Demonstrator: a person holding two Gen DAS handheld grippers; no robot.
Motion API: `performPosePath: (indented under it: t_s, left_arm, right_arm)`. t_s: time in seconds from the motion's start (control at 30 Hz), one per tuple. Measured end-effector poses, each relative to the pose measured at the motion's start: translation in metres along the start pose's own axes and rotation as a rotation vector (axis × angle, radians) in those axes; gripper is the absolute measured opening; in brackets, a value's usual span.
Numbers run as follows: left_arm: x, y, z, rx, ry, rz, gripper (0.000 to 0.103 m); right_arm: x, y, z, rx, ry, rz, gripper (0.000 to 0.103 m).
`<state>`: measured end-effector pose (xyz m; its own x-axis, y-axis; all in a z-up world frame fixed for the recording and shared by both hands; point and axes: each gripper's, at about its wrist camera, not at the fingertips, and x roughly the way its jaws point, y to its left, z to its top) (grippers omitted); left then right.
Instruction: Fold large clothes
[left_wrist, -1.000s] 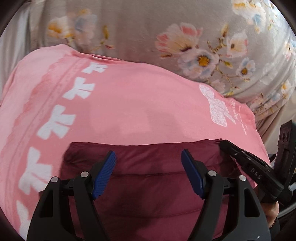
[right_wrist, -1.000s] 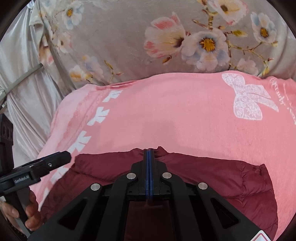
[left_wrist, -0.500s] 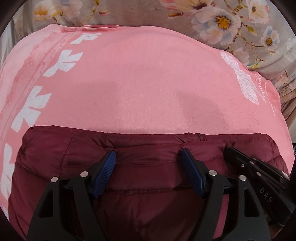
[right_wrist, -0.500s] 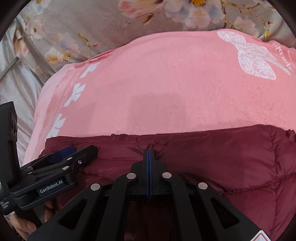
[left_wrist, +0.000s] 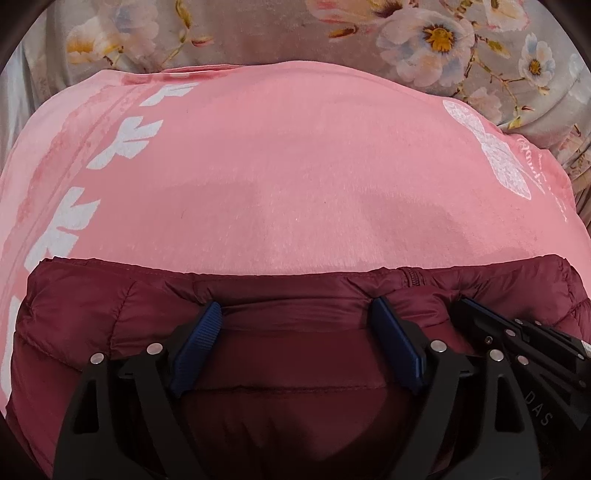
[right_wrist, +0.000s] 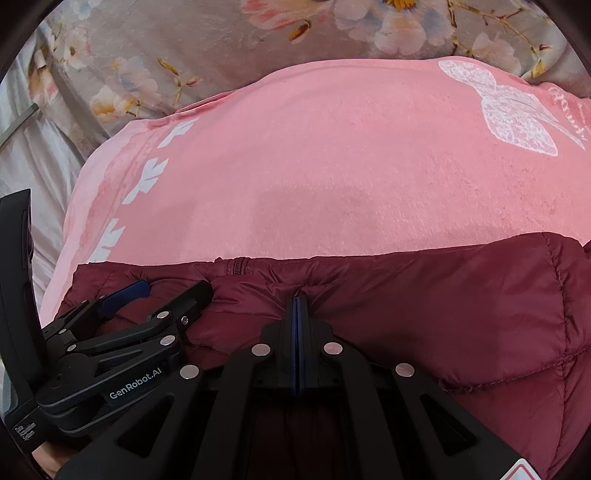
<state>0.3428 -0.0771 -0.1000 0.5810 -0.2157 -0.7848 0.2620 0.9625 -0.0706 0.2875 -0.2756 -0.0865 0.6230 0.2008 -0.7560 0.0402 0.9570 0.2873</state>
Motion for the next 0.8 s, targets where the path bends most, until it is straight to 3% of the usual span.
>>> performPosePath:
  t_s: [0.23,0.3,0.37,0.47,0.57,0.8]
  left_arm:
    - [-0.013,0.016,-0.003,-0.069,-0.030,-0.073,0.082]
    - [-0.041,0.031,-0.011,-0.095,-0.047,-0.065,0.082]
    - [-0.070,0.049,-0.024,-0.113,-0.066,-0.094,0.083]
    - [-0.094,0.072,-0.048,-0.130,-0.047,-0.086,0.083]
    - [-0.101,0.085,-0.071,-0.149,-0.031,-0.055,0.083]
    - [-0.105,0.073,-0.102,-0.086,-0.044,0.009,0.084]
  right_arm:
    - [-0.015,-0.008,-0.003,0.042,-0.039,0.018,0.002]
    - [-0.041,-0.001,-0.014,0.035,-0.053,0.003,0.011]
    - [-0.070,0.010,-0.030,-0.001,-0.067,0.038,0.011]
    - [-0.089,0.030,-0.058,-0.072,-0.050,0.032,0.011]
    - [-0.078,0.038,-0.080,-0.079,0.006,0.034,0.009]
    - [-0.072,0.035,-0.102,-0.067,-0.021,0.003,0.005]
